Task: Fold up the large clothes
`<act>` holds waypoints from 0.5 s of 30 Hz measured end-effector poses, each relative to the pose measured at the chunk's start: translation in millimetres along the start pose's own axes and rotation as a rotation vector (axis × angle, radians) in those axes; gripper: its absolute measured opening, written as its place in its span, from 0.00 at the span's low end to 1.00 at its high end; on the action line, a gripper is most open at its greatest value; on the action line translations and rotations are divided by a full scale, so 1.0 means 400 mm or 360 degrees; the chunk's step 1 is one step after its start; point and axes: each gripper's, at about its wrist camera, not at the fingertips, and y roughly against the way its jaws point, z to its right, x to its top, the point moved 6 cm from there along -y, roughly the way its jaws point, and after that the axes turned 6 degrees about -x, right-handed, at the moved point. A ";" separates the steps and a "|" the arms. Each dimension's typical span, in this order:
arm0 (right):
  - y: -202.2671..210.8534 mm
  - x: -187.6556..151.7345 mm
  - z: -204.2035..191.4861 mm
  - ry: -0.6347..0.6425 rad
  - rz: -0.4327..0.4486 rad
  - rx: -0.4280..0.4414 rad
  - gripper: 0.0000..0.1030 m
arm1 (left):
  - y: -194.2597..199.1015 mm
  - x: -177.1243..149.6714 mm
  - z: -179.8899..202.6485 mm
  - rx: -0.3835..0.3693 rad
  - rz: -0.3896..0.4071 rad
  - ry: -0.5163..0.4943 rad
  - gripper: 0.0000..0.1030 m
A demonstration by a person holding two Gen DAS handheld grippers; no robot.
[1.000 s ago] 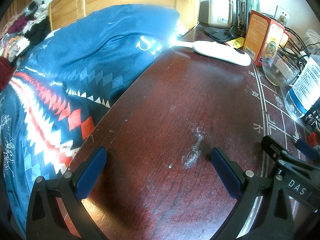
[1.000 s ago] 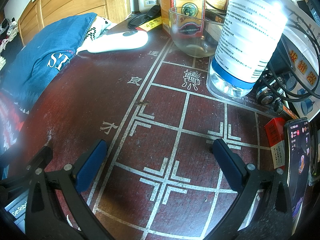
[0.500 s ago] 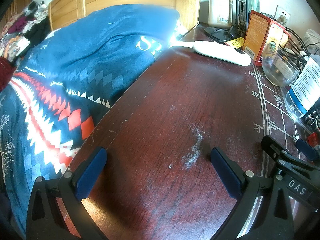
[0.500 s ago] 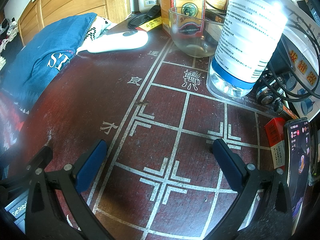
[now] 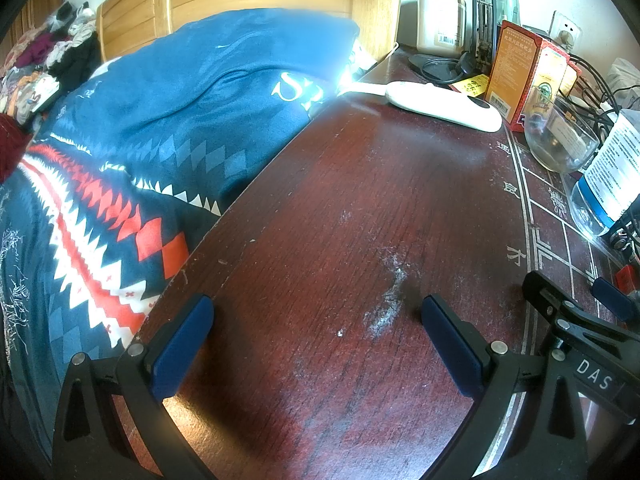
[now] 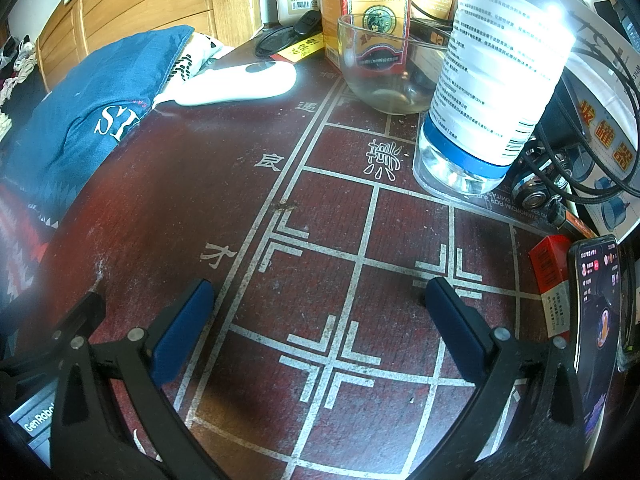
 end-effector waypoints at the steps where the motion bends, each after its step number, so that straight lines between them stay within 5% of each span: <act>1: -0.001 0.001 -0.002 0.0000 0.0000 0.0000 1.00 | 0.000 0.000 0.000 0.0000 0.0000 0.0000 1.00; 15: 0.000 0.000 0.000 0.0000 0.0000 0.0000 1.00 | 0.000 0.000 0.000 0.0000 0.0000 0.0000 1.00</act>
